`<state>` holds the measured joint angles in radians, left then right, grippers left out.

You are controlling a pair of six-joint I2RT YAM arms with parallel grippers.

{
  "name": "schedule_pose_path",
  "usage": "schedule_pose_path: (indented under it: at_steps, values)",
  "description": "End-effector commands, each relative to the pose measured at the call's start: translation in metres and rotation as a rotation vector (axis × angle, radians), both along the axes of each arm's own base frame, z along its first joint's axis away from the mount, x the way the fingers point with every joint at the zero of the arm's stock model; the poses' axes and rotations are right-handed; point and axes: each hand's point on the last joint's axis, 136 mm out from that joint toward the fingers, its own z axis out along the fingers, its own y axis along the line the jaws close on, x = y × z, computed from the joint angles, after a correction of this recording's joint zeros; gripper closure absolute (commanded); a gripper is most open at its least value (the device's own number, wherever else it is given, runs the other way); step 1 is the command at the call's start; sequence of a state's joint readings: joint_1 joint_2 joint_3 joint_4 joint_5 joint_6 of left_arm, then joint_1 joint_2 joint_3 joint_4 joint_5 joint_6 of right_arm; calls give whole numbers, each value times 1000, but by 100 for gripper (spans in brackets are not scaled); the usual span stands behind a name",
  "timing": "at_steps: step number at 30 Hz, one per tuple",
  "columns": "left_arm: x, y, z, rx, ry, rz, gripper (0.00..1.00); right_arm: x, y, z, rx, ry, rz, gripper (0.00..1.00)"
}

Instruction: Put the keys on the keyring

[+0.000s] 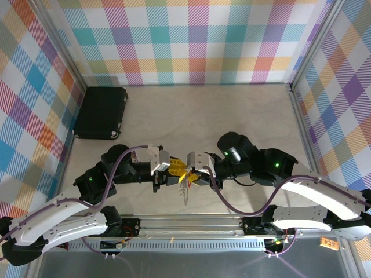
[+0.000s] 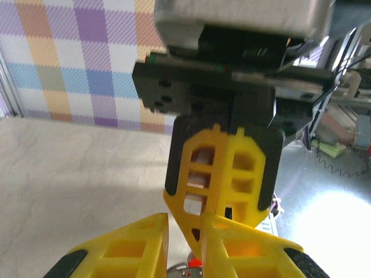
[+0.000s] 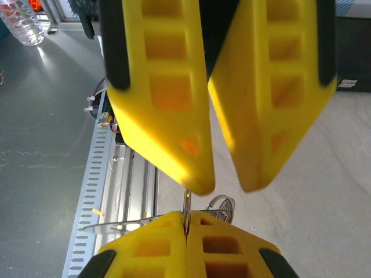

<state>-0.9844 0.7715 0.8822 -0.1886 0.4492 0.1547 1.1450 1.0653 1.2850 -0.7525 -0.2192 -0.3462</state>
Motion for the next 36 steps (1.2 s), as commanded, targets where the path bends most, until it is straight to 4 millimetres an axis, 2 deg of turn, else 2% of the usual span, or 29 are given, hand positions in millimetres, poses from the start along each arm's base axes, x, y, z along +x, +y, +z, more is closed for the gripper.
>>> schedule_pose_path:
  at_steps: [1, 8, 12, 17, 20, 25, 30, 33, 36]
  values:
    - [-7, 0, 4, 18, -17, -43, 78, -1, 1, 17, 36, -27, 10, 100]
    - [-8, 1, -2, 41, -3, -45, 77, 2, 3, 16, 29, -31, -2, 100]
    - [-9, 4, 1, 35, -8, -42, 70, 4, 3, 15, 21, -36, -10, 100]
    - [-8, 6, -11, 76, 15, -28, 69, 4, 4, 16, 23, -36, -10, 100]
    - [-5, 6, -13, 85, 9, -13, 72, 2, 4, 17, 32, -31, 0, 100]
    - [-2, 6, -10, 72, -5, -2, 85, 1, 6, 15, 29, -19, 9, 100]
    - [-1, 5, -9, 66, -12, -1, 88, -1, 7, 15, 35, -12, 22, 100]
    - [-2, 5, -9, 65, -6, -2, 99, -2, 8, 15, 39, -9, 25, 100]
    - [-1, 5, 3, 11, -26, 5, 100, -5, 8, 16, 49, -1, 35, 100]
